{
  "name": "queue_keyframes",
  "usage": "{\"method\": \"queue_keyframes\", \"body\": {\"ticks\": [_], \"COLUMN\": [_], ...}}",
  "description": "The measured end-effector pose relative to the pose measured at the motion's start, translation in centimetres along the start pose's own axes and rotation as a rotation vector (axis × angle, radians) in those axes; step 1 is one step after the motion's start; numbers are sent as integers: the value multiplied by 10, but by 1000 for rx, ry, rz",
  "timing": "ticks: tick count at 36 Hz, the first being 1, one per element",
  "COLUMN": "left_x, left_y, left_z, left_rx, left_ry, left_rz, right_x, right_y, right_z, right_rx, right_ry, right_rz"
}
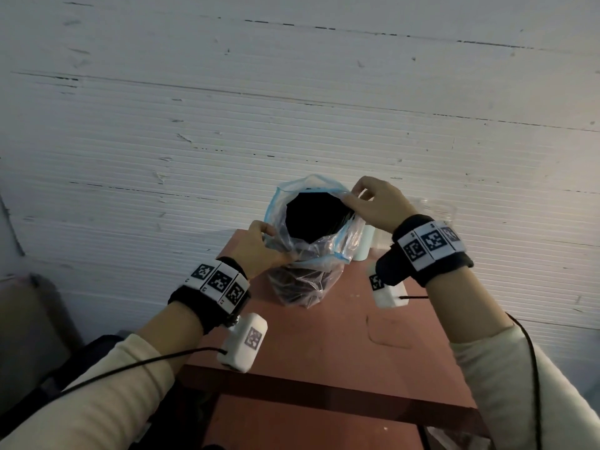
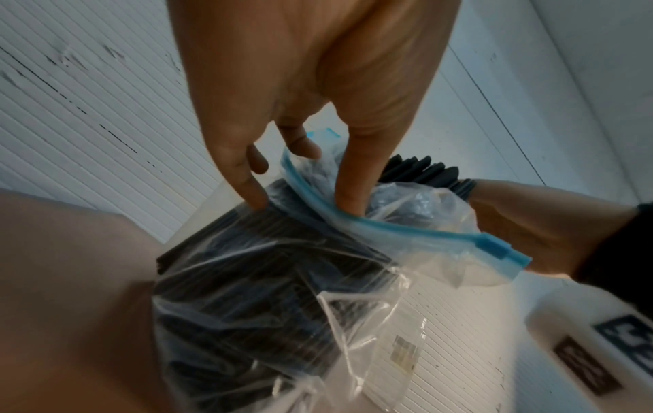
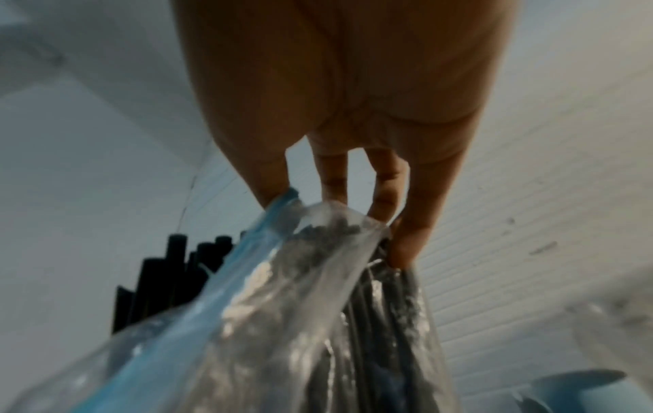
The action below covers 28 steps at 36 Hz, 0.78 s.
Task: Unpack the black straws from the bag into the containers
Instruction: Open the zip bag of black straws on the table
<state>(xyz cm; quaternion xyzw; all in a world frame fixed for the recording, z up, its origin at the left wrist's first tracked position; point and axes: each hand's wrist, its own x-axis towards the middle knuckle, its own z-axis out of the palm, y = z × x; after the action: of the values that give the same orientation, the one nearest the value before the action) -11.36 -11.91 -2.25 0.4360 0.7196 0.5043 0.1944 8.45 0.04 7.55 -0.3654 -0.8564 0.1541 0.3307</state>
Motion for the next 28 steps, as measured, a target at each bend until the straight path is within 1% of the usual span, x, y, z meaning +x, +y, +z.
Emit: {"method": "queue_keyframes", "body": {"ticks": [3, 6, 9, 12, 15, 17, 21, 25, 28], "left_x": [-9, -8, -5, -4, -5, -4, 0, 0, -3], "left_y": [11, 14, 10, 8, 8, 7, 4, 2, 5], "left_z": [-6, -9, -9, -9, -9, -9, -16, -32, -45], "left_rx": [39, -48, -106, -154, -178, -185, -150, -85, -52], "left_ry": [-5, -76, -110, -138, -145, -133, -133, -212, -323], "left_rz": [16, 40, 64, 68, 76, 86, 104, 94, 72], "right_x": [-5, -7, -10, -12, -12, -12, -16, -22, -26], "right_y": [14, 24, 26, 28, 27, 25, 22, 23, 24], "right_z": [1, 5, 7, 9, 12, 15, 22, 30, 32], "right_rx": [70, 71, 118, 262, 358, 422, 587, 690, 592], "right_ry": [66, 81, 89, 138, 157, 147, 79, 14, -35], "right_rz": [89, 153, 154, 170, 121, 89, 116, 136, 34]}}
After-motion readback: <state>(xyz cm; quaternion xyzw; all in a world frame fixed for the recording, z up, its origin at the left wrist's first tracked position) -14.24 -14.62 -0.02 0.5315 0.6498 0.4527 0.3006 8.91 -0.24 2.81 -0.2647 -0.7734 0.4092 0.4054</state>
